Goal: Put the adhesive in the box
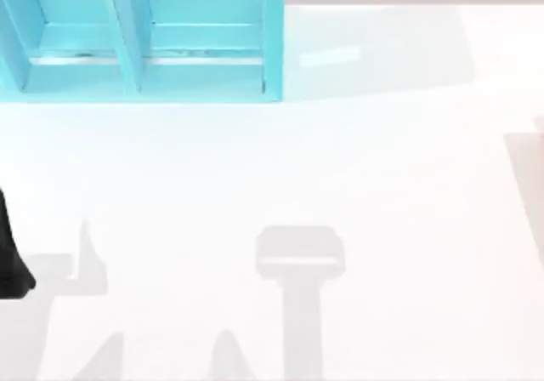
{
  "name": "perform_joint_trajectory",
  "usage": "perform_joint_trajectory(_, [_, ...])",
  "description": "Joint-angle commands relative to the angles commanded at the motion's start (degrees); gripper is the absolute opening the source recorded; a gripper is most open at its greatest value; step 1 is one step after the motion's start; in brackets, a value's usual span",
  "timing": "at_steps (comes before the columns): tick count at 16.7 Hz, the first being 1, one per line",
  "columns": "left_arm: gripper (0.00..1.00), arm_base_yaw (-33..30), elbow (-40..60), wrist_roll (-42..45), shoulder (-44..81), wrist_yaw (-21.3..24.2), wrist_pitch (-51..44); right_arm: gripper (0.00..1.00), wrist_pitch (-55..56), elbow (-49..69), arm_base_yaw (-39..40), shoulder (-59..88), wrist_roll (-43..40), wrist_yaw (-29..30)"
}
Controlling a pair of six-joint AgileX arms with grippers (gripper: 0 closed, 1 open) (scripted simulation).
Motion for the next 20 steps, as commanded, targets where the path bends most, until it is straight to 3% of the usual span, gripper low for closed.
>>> perform_joint_trajectory(3, [1.0,0.0,0.0,0.0,0.0,0.0,0.0,0.0,0.0,0.0,0.0,0.0,0.0,0.0])
perform_joint_trajectory(16, [1.0,0.0,0.0,0.0,0.0,0.0,0.0,0.98,0.0,0.0,0.0,0.0,0.0,0.0])
perform_joint_trajectory(20, [1.0,0.0,0.0,0.0,0.0,0.0,0.0,1.0,0.0,0.0,0.0,0.0,0.0,0.0])
